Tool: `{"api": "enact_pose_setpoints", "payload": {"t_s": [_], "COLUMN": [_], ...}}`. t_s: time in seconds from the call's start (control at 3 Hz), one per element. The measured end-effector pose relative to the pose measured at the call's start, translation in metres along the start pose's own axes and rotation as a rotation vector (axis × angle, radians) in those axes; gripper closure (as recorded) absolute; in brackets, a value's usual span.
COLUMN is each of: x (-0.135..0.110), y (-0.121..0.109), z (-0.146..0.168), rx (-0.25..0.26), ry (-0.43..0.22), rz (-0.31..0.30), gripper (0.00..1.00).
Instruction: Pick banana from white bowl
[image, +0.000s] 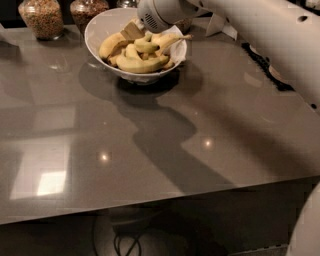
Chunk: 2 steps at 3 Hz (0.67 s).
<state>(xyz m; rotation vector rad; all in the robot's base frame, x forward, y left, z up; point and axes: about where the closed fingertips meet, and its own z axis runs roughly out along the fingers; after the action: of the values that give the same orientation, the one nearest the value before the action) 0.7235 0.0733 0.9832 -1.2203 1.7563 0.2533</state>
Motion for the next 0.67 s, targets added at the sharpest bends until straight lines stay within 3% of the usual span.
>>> {"api": "enact_pose_setpoints", "payload": {"t_s": [0.67], "x": [0.018], "y": [-0.025], "z": [0.003], "rx": [0.055], "ry": [0.028], "rz": [0.052], "gripper": [0.47]}}
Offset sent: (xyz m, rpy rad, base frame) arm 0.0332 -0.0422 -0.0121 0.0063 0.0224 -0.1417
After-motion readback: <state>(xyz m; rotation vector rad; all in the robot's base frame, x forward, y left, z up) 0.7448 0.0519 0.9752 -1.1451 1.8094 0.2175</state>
